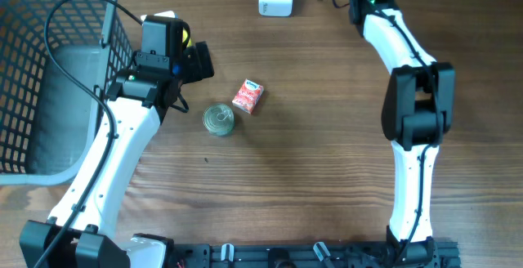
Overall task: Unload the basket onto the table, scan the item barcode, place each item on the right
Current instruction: 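Lift the packet up past the scanner box with the right gripper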
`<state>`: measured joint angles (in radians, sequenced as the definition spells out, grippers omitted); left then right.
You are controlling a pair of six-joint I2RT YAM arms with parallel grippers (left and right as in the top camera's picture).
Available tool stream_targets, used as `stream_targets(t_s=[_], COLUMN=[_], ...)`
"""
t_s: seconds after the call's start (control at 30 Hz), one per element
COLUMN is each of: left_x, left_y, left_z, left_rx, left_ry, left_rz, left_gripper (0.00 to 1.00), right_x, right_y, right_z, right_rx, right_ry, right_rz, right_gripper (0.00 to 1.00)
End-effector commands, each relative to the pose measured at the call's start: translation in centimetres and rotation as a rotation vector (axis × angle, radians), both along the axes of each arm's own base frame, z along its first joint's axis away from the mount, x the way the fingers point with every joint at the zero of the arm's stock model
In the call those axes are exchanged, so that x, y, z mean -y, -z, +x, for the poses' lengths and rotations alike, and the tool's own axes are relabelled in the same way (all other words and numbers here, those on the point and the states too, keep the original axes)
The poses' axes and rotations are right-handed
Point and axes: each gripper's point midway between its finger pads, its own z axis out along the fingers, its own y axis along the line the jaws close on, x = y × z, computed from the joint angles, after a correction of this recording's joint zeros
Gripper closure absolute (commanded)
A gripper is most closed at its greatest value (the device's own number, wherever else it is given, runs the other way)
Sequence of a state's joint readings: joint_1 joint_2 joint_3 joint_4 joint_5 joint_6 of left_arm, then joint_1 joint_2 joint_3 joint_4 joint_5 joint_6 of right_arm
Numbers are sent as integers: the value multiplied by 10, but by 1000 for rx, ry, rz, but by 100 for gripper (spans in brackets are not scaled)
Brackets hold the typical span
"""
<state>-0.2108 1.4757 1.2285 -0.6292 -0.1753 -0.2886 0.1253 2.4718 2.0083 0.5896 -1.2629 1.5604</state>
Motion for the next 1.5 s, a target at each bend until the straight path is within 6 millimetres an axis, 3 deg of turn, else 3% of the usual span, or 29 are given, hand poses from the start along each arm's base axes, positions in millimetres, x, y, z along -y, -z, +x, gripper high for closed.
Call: stream_targets(t_s=[0.0,0.63,0.77,0.9,1.23,1.47], left_x=[-1,-2,-2,-2,-2,-2], left_y=[-5,1,2,1,2,2], left_z=[0,-7,-7,-7,-7,-7], left_rx=[14,-18,-20,-20,-21,-21], left_ry=[-11,-89,-89,-89,-89,-89], left_rz=[-7,-64,-63,-63,-62,-62], left_gripper=[0,0,0,0,0,0], right_x=[-7,-1,-2,-15,-14,-14], right_y=[38,37,53,59,81,118], right_z=[11,45,52,56,60,61], right_rx=[-196,-428,-445,-311,-201,-245], right_ry=[16,203,246,281,304,309], right_rz=[26,152,156,162,166,148], right_gripper=[82,84,85,84,85,88])
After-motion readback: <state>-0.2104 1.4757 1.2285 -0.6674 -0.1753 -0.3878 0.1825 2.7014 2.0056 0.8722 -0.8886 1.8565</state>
